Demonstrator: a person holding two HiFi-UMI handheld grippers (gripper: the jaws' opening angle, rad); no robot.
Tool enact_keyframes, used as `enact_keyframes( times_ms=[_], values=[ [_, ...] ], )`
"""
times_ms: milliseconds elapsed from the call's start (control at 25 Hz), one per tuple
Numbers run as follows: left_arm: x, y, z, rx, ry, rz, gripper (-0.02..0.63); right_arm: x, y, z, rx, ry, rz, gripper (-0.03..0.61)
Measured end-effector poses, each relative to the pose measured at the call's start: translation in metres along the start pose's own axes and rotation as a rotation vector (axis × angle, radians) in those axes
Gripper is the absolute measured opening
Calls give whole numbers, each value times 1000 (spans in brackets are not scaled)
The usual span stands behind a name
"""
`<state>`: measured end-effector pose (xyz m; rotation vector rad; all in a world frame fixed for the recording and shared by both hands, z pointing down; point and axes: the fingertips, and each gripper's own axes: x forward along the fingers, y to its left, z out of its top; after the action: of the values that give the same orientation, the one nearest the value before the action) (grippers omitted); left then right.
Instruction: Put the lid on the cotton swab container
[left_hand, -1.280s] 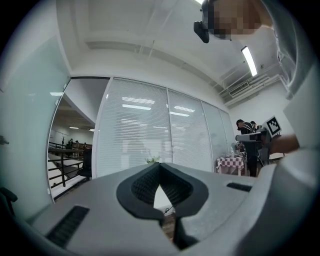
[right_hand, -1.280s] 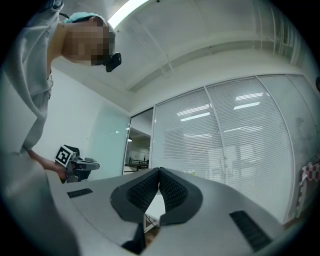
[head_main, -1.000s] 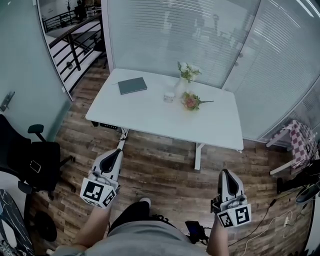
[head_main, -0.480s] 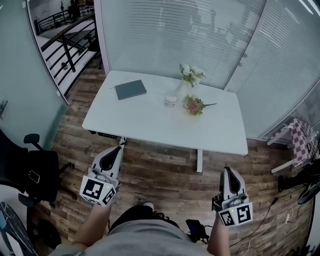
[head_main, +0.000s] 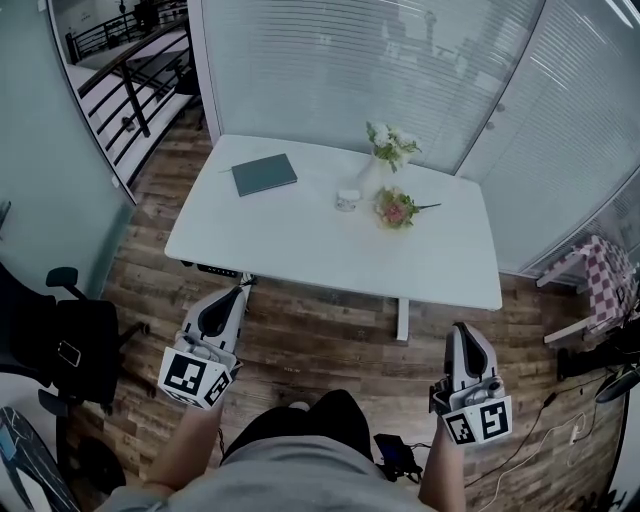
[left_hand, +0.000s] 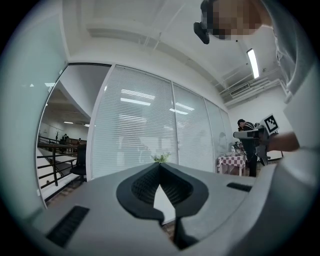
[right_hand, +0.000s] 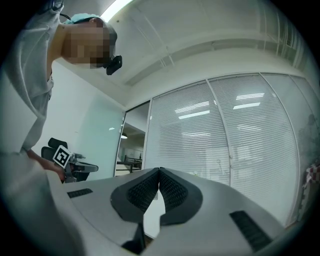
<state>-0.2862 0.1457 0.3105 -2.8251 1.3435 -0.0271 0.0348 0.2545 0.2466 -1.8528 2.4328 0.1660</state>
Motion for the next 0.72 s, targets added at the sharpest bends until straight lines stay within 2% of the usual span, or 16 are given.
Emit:
enact_keyframes(
  times_ms=[280,720],
  values=[
    [14,6,-2,0,9,1,6,18,-6,-7,10,9,15,26],
    [62,18,-4,8,28,42,6,63,-49,-20,35,2,35,25]
  ],
)
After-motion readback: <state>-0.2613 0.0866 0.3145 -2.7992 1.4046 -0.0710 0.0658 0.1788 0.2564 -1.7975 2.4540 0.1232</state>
